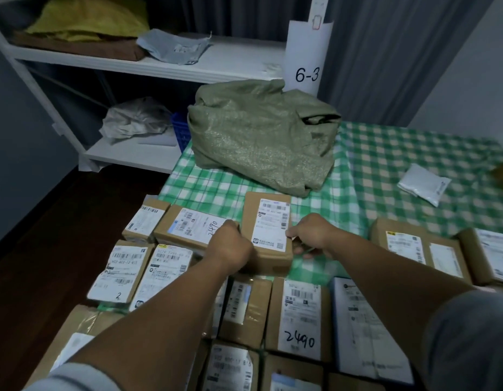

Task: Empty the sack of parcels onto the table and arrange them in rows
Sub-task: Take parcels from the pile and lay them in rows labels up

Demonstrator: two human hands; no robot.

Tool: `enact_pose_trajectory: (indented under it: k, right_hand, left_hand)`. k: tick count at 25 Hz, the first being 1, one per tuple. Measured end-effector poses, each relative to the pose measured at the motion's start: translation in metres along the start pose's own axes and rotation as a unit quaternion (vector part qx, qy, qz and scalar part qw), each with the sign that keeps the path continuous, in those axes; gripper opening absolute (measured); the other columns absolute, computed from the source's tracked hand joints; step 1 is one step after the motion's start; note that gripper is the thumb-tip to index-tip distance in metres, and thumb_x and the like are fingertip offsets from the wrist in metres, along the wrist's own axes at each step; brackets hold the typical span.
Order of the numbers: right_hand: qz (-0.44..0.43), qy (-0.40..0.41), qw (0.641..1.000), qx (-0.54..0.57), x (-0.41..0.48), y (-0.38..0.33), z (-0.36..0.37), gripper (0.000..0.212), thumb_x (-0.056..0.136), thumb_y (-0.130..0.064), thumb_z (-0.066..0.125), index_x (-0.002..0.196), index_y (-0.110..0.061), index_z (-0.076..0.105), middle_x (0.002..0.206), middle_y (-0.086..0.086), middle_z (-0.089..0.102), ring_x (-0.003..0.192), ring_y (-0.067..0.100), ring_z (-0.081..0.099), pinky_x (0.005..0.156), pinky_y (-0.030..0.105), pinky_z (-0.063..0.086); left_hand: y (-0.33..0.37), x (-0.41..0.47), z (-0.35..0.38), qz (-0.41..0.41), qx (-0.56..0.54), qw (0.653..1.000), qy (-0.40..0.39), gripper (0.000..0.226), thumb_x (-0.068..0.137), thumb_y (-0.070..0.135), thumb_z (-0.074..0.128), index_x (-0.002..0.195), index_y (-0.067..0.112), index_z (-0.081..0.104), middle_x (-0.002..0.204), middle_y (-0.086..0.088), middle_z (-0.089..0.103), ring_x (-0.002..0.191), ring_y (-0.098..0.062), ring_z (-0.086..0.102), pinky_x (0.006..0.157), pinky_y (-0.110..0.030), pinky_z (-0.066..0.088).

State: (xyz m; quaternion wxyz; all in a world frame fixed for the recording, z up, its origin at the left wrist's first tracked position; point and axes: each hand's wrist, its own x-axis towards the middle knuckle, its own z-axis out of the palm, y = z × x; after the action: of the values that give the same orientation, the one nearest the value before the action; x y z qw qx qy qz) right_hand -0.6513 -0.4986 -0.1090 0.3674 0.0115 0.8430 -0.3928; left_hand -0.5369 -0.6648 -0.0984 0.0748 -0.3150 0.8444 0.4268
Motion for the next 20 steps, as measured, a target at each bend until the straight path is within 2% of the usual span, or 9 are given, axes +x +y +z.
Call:
enact_pose_trajectory:
  k: [4,6,8,12,14,17,20]
  right_hand:
    - [0.013,0.0,1.0,-0.015,-0.02,0.004,-0.032,0.016,0.099,-0.019,0.062,0.096,-0.003,0.062,0.089,0.018,0.071,0.067,0.025,0.065,0.059,0.032,0.049]
    - [0.018,0.014,0.999,-0.024,-0.031,0.006,-0.058,0.016,0.099,-0.019,0.063,0.1,-0.003,0.062,0.089,0.018,0.071,0.063,0.024,0.063,0.059,0.031,0.047]
    - [0.019,0.042,0.999,-0.023,-0.046,0.01,-0.097,0.016,0.099,-0.018,0.063,0.1,-0.002,0.062,0.085,0.017,0.07,0.055,0.022,0.06,0.056,0.03,0.046]
    - [0.017,0.082,0.996,-0.025,-0.064,0.021,-0.171,0.019,0.099,-0.018,0.063,0.102,0.001,0.062,0.078,0.02,0.065,0.059,0.026,0.056,0.059,0.031,0.045]
    - [0.018,0.103,0.994,-0.021,-0.062,0.036,-0.207,0.021,0.098,-0.019,0.064,0.103,0.001,0.062,0.084,0.022,0.067,0.069,0.029,0.056,0.061,0.032,0.045]
    - [0.022,0.146,0.988,-0.045,-0.049,0.075,-0.271,0.029,0.094,-0.022,0.068,0.114,-0.002,0.061,0.101,0.018,0.068,0.074,0.028,0.06,0.063,0.03,0.046]
    - [0.024,0.201,0.978,-0.044,-0.029,0.127,-0.349,0.034,0.091,-0.017,0.071,0.12,-0.005,0.058,0.104,0.015,0.063,0.083,0.026,0.06,0.061,0.029,0.047]
  left_hand:
    - [0.028,-0.008,0.008,0.017,0.013,0.999,0.03,0.03,0.088,0.013,0.059,0.117,0.004,0.055,0.116,-0.014,0.063,0.105,-0.034,0.061,0.087,-0.039,0.052]
    - [0.047,-0.013,0.015,0.035,0.005,0.999,0.029,0.034,0.087,0.013,0.061,0.12,0.004,0.055,0.12,-0.014,0.064,0.107,-0.035,0.062,0.088,-0.037,0.052]
    - [0.079,-0.022,0.027,0.053,-0.004,0.998,0.02,0.035,0.089,0.012,0.061,0.122,0.003,0.054,0.12,-0.015,0.063,0.107,-0.036,0.061,0.082,-0.033,0.048]
    - [0.146,-0.033,0.061,0.083,-0.024,0.996,0.0,0.032,0.088,0.011,0.061,0.117,0.002,0.053,0.11,-0.018,0.061,0.09,-0.032,0.059,0.069,-0.031,0.043]
    - [0.175,-0.032,0.086,0.087,-0.022,0.996,0.001,0.027,0.088,0.012,0.062,0.112,0.004,0.053,0.107,-0.017,0.061,0.087,-0.031,0.056,0.068,-0.03,0.041]
    - [0.225,-0.023,0.141,0.094,-0.027,0.995,-0.002,0.039,0.087,0.011,0.063,0.124,0.004,0.053,0.114,-0.018,0.062,0.099,-0.034,0.061,0.077,-0.034,0.048]
    - [0.282,-0.012,0.214,0.111,-0.017,0.993,-0.028,0.043,0.086,0.012,0.063,0.126,0.005,0.051,0.116,-0.013,0.061,0.105,-0.034,0.061,0.078,-0.032,0.048]
